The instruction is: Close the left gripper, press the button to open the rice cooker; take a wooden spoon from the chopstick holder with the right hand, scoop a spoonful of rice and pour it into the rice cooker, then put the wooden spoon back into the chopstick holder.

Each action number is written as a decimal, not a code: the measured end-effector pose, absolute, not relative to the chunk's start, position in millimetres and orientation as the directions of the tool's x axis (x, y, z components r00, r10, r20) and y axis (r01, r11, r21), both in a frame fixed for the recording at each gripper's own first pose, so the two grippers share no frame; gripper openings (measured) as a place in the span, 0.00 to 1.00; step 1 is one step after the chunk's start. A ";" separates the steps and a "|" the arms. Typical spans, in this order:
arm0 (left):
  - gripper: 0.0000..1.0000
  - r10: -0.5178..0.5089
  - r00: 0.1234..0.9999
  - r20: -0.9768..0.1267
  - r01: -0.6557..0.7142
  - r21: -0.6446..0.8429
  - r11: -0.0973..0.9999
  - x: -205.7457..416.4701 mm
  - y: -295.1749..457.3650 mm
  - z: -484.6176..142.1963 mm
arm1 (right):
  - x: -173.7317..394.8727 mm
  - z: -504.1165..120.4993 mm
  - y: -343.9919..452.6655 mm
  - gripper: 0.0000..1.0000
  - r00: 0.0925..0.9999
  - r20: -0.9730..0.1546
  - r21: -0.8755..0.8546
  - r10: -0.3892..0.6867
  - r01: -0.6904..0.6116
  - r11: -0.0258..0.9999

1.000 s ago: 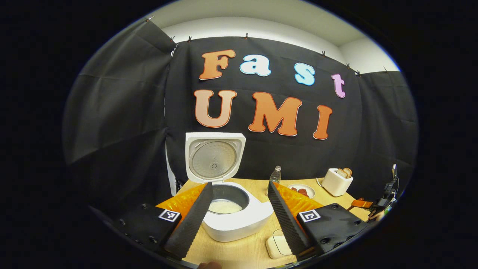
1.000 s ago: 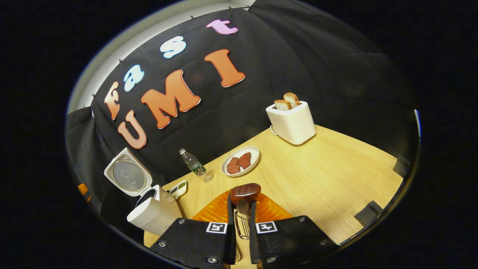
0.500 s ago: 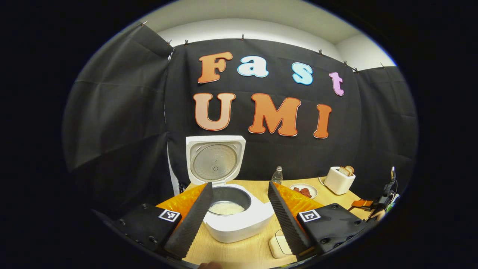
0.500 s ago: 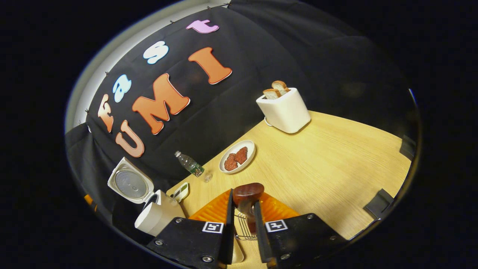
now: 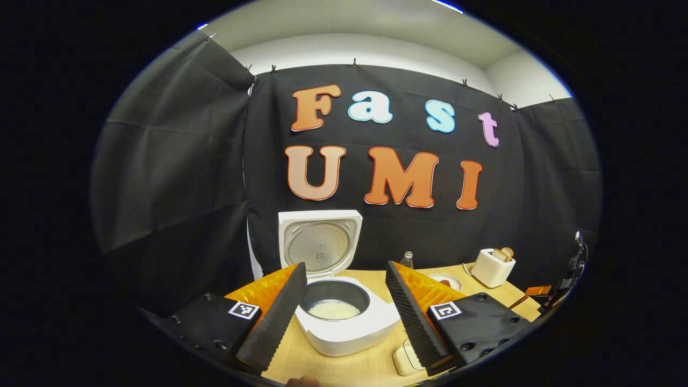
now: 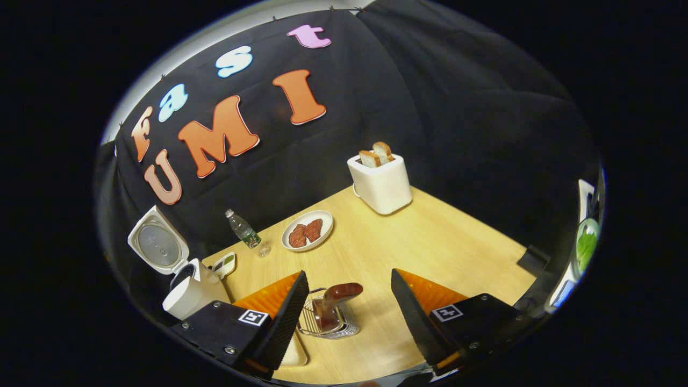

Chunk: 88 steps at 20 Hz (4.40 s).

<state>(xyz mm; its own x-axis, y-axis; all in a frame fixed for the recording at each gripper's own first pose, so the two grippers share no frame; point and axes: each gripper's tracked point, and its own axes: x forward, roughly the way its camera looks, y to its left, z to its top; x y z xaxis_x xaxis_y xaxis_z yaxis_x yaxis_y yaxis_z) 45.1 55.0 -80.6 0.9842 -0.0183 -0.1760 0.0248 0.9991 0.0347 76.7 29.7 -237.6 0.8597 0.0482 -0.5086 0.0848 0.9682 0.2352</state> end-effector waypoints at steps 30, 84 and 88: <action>0.99 0.118 0.977 -0.179 -0.112 0.043 0.993 329.6 111.7 -21.7 | 58.1 -30.1 72.3 0.94 0.974 -0.216 0.074 0.067 -0.052 0.996; 1.00 0.107 0.861 -0.497 -0.075 0.083 0.994 183.8 64.2 -261.9 | 56.4 -124.6 125.5 0.95 0.899 -0.392 0.075 0.195 -0.180 0.981; 1.00 0.057 0.924 -0.379 -0.044 0.041 0.998 157.2 58.8 -161.1 | 63.4 -99.9 124.8 0.95 0.923 -0.339 0.040 0.181 -0.178 0.983</action>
